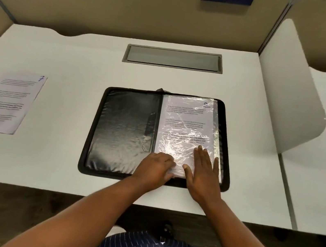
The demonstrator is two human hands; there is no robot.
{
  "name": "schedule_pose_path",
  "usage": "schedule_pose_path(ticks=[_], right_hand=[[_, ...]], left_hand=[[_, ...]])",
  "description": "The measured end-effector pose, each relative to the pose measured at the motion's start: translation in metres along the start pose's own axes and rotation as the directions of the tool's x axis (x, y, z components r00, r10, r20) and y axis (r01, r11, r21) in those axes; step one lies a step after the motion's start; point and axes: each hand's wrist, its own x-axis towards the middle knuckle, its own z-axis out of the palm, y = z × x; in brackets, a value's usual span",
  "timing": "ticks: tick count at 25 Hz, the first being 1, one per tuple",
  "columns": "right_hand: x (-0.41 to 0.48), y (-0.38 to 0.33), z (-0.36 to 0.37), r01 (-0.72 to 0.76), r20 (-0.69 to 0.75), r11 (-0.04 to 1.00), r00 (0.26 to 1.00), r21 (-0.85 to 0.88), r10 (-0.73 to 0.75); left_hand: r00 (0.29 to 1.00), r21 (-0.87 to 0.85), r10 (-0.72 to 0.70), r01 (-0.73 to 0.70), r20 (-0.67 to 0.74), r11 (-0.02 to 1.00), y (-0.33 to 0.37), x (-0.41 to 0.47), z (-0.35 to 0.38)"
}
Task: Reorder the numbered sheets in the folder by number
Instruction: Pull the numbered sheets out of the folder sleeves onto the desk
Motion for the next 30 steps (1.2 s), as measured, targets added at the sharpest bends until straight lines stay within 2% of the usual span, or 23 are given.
schedule_pose_path(ticks=[3,7,10,13,15,17,20,21,22,24,26,28,29,30], right_hand=[[-0.012,0.01,-0.004,-0.083,-0.101,0.996,0.991,0.036,0.086],[-0.02,0.012,-0.013,-0.128,-0.18,0.99,0.974,0.064,0.138],[-0.018,0.003,-0.017,-0.153,-0.196,0.98,0.965,0.124,0.176],[-0.014,-0.007,-0.012,-0.152,-0.2,0.98,0.964,0.126,0.175],[-0.014,-0.01,-0.006,-0.145,-0.194,0.984,0.967,0.104,0.163],[-0.016,-0.014,-0.001,-0.139,-0.174,0.986,0.973,0.092,0.153],[-0.023,-0.022,0.005,-0.109,-0.159,0.992,0.98,0.067,0.119],[-0.027,-0.024,0.007,-0.101,-0.149,0.993,0.983,0.061,0.109],[-0.03,-0.024,0.008,-0.096,-0.138,0.994,0.985,0.06,0.104],[-0.037,-0.023,0.011,-0.085,-0.14,0.995,0.986,0.059,0.093],[-0.046,-0.018,0.014,-0.06,-0.149,0.997,0.987,0.037,0.065],[-0.056,-0.013,0.017,-0.023,-0.146,0.999,0.989,0.027,0.027],[-0.061,-0.011,0.018,-0.006,-0.147,1.0,0.989,0.028,0.01],[-0.066,-0.008,0.017,0.006,-0.151,1.0,0.989,0.027,-0.002]], left_hand=[[0.997,-0.075,-0.029,0.024,-0.075,0.997,0.004,0.008,-0.002],[0.955,-0.311,-0.265,0.212,-0.136,0.926,0.008,0.003,-0.01],[0.826,-0.514,-0.533,0.381,-0.185,0.769,0.004,-0.016,-0.015],[0.618,-0.622,-0.758,0.515,-0.206,0.589,-0.017,-0.045,-0.019],[0.518,-0.581,-0.835,0.628,-0.183,0.517,-0.033,-0.067,-0.02],[0.465,-0.51,-0.874,0.722,-0.142,0.467,-0.043,-0.089,-0.017],[0.396,-0.502,-0.913,0.773,-0.096,0.388,-0.047,-0.114,-0.013],[0.416,-0.503,-0.907,0.77,-0.073,0.393,-0.043,-0.12,-0.012],[0.483,-0.483,-0.874,0.753,-0.055,0.447,-0.036,-0.123,-0.01],[0.695,-0.409,-0.718,0.643,-0.042,0.647,-0.015,-0.122,-0.005],[0.884,-0.328,-0.452,0.395,-0.117,0.858,0.005,-0.109,0.003],[0.97,-0.156,-0.158,0.13,-0.183,0.979,0.01,-0.084,0.018],[0.982,-0.072,-0.064,0.052,-0.177,0.996,0.011,-0.068,0.023],[0.989,-0.017,-0.031,0.029,-0.145,0.999,0.013,-0.054,0.024]])
